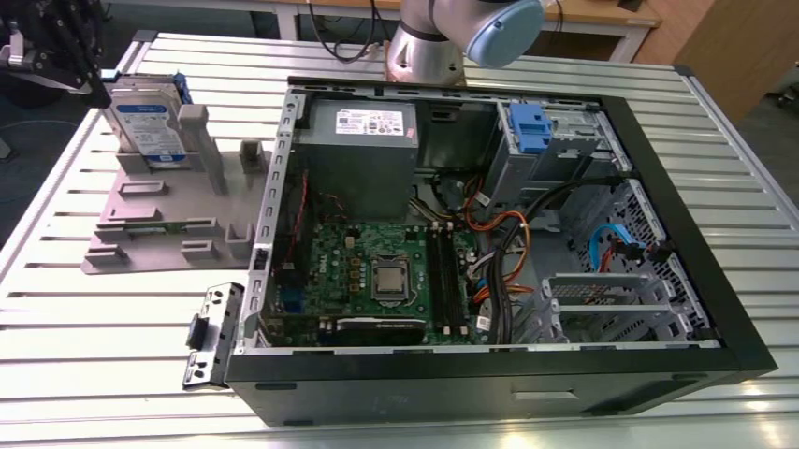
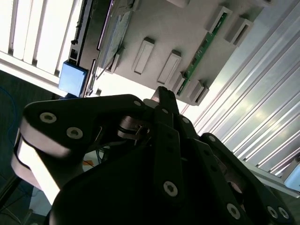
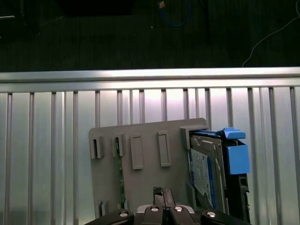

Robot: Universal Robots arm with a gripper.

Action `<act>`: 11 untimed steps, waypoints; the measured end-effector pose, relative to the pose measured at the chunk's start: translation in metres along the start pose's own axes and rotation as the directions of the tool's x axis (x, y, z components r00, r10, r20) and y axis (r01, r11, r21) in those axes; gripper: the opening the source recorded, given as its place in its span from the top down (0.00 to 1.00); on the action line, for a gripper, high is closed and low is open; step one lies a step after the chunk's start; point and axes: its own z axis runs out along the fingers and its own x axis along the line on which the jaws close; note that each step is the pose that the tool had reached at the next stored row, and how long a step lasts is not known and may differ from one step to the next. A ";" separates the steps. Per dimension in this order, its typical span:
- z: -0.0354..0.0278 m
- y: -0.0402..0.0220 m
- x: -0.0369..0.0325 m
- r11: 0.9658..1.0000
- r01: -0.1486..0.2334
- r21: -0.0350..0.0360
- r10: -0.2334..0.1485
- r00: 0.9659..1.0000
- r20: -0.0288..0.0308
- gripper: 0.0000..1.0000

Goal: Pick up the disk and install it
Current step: 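Pick up the disk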

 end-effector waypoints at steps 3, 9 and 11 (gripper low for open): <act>0.0000 0.0000 0.0000 1.000 0.000 0.000 0.000 1.000 0.000 0.90; 0.0000 0.0000 0.0000 1.000 0.000 0.000 0.000 1.000 0.000 0.84; 0.0000 0.0000 0.0000 1.000 0.001 0.000 -0.001 1.000 0.000 0.84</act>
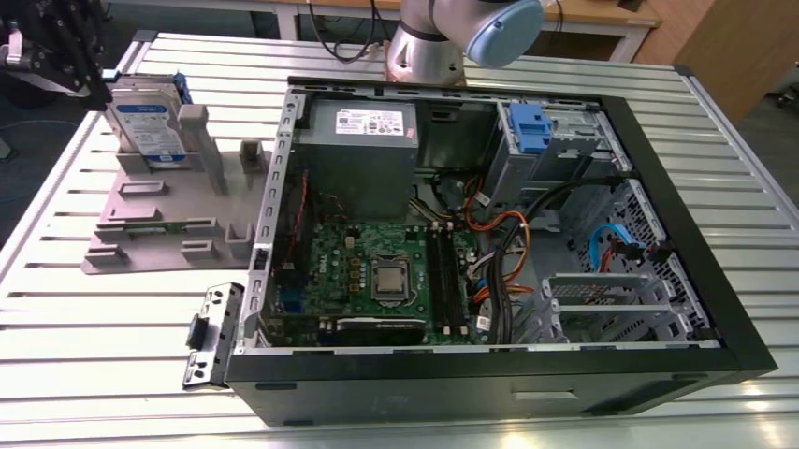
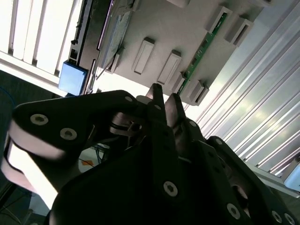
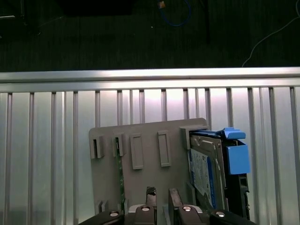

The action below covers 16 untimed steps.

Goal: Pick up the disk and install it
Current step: 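Pick up the disk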

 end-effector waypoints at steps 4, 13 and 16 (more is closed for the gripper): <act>0.0000 0.0000 0.0000 1.000 0.000 0.000 0.000 1.000 0.000 0.59; 0.0000 0.0000 0.0000 1.000 0.001 0.000 -0.001 1.000 0.000 0.47; 0.0071 -0.0003 0.0001 1.000 0.001 0.000 -0.001 1.000 0.000 0.47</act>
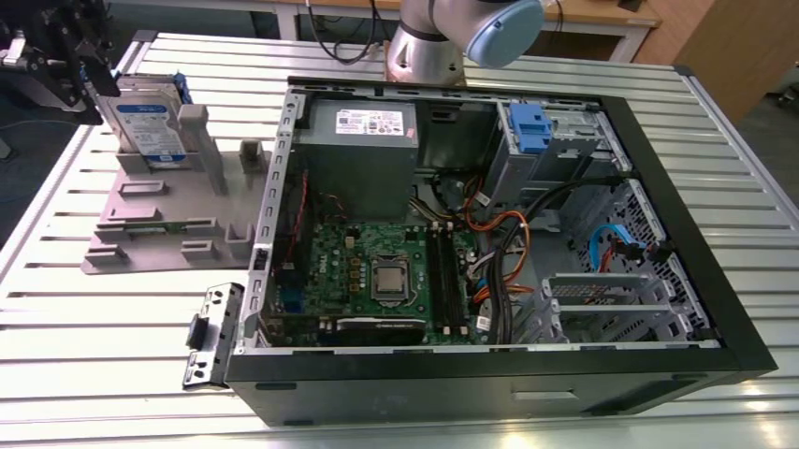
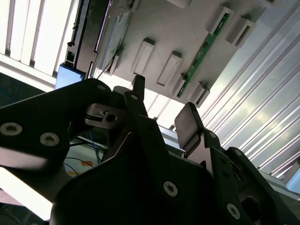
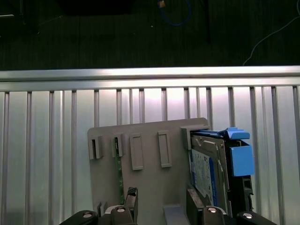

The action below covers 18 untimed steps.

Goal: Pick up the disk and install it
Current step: 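Pick up the disk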

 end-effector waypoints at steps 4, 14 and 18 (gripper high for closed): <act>0.0005 0.0000 0.0000 1.000 0.000 0.000 0.000 1.000 0.000 0.47; 0.0088 -0.0003 -0.0004 1.000 0.000 0.000 0.000 1.000 0.000 0.47; 0.0090 -0.0002 -0.0038 1.000 0.000 0.000 0.000 1.000 0.000 0.47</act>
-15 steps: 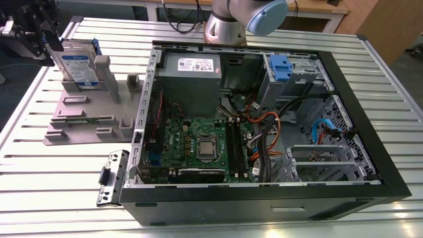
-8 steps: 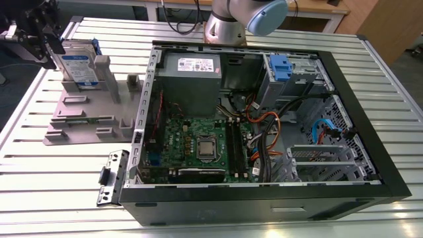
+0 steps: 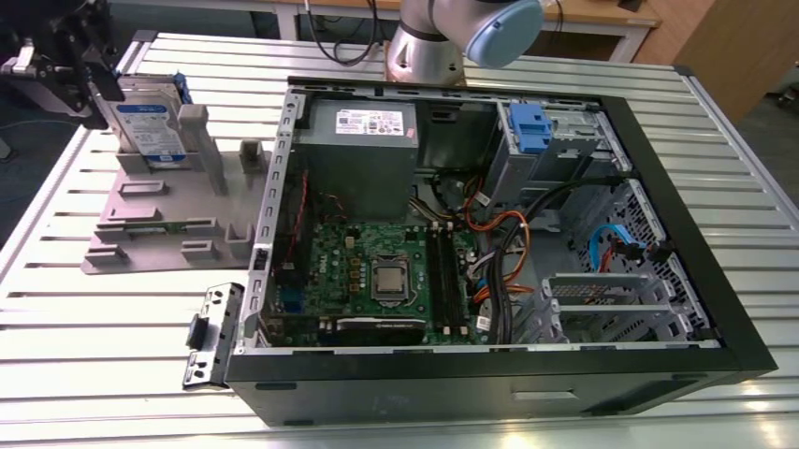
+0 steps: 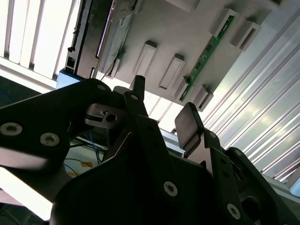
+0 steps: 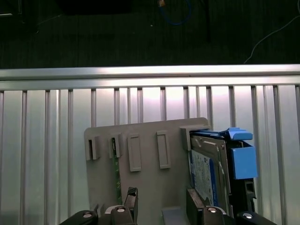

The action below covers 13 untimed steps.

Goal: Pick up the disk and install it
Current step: 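Pick up the disk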

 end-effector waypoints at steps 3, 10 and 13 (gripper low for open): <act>0.0002 0.0002 -0.0050 1.000 0.000 0.000 0.000 1.000 0.000 0.47; 0.0005 0.0005 -0.0132 1.000 0.000 0.000 0.000 1.000 0.000 0.47; 0.0007 0.0005 -0.0145 1.000 0.000 0.000 0.000 1.000 0.000 0.47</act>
